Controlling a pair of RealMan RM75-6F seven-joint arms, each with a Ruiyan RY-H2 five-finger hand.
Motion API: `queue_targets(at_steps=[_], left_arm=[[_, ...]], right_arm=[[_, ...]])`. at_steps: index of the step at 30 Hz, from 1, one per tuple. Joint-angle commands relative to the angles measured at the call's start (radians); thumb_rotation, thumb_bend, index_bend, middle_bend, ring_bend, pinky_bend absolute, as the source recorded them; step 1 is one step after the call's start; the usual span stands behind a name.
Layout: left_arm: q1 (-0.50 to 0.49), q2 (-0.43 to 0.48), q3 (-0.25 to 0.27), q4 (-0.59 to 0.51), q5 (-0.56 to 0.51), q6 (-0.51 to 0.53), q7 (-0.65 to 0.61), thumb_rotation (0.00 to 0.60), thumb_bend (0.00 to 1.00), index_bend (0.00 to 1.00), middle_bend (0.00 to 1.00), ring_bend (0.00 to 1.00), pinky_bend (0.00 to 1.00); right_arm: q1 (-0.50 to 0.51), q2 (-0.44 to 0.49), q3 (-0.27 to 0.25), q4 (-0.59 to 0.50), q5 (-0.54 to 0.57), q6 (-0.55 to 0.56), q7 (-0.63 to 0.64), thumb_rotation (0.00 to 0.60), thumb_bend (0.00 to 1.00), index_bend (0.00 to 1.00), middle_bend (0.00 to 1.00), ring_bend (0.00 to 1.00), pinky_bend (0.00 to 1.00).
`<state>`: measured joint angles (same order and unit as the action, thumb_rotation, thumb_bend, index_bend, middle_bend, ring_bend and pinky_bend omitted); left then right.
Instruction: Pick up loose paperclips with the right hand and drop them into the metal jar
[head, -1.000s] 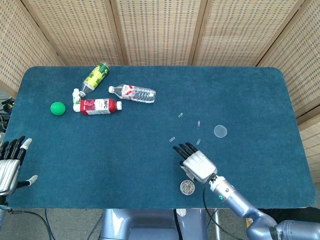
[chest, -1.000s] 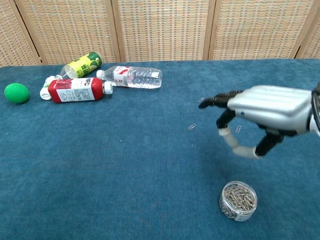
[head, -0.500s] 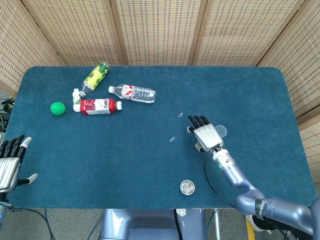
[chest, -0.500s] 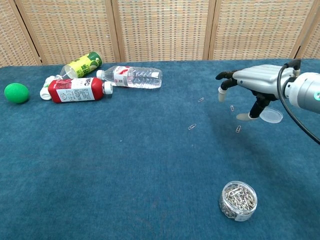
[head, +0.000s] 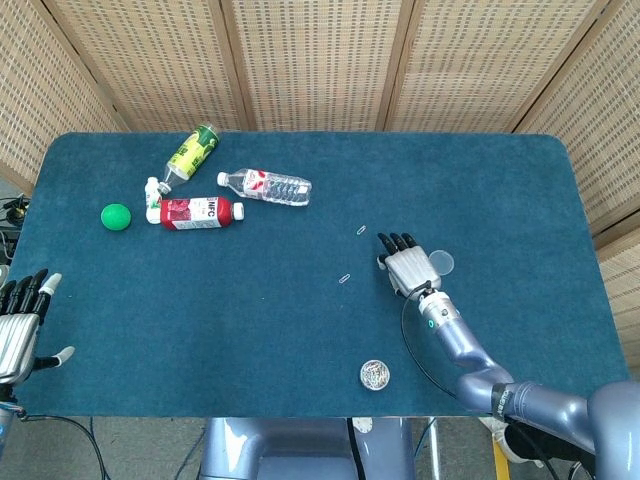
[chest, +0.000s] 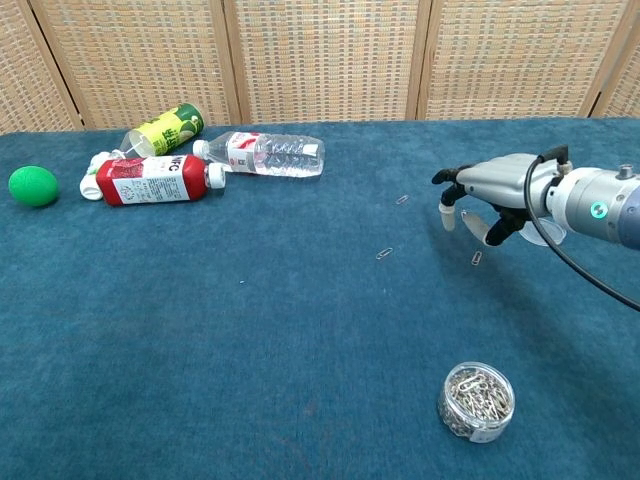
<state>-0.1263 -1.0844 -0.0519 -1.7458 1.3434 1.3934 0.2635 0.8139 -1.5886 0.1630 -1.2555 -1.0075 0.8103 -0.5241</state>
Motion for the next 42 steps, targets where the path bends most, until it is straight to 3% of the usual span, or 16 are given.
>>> queue_targets(at_steps=[1,6,20,37,38,42], left_arm=[[0.0,0.0,0.0,0.001,-0.001,-0.001,-0.001,0.6,0.0,0.0,0.0,0.0,0.0],[-0.002,-0.001,0.001,0.004,-0.002,-0.002,-0.001,0.6,0.0,0.0,0.0,0.0,0.0],[-0.004,-0.006,0.0,0.005,-0.007,-0.002,0.01,0.6,0.0,0.0,0.0,0.0,0.0],[-0.004,-0.009,0.007,0.001,0.003,0.003,0.019,0.6,0.0,0.0,0.0,0.0,0.0],[-0.003,-0.009,0.007,0.0,0.005,0.004,0.02,0.6,0.0,0.0,0.0,0.0,0.0],[0.001,-0.006,0.009,-0.004,0.012,0.013,0.016,0.6,0.0,0.0,0.0,0.0,0.0]], right_arm=[[0.004,-0.008,-0.008,0.01,0.01,-0.001,-0.016,0.6,0.76,0.4,0.0,0.0,0.08],[0.007,-0.024,-0.026,0.03,0.031,-0.004,-0.042,0.6,0.81,0.41,0.0,0.0,0.08],[0.01,-0.053,-0.038,0.09,0.07,-0.018,-0.05,0.6,0.81,0.46,0.0,0.0,0.08],[-0.012,0.03,-0.085,-0.018,0.126,0.011,-0.138,0.6,0.81,0.5,0.0,0.0,0.09],[-0.014,0.034,-0.085,-0.027,0.121,0.018,-0.137,0.6,0.76,0.5,0.0,0.0,0.09],[-0.04,0.04,-0.044,-0.066,0.04,0.103,-0.029,0.6,0.35,0.5,0.0,0.0,0.1]])
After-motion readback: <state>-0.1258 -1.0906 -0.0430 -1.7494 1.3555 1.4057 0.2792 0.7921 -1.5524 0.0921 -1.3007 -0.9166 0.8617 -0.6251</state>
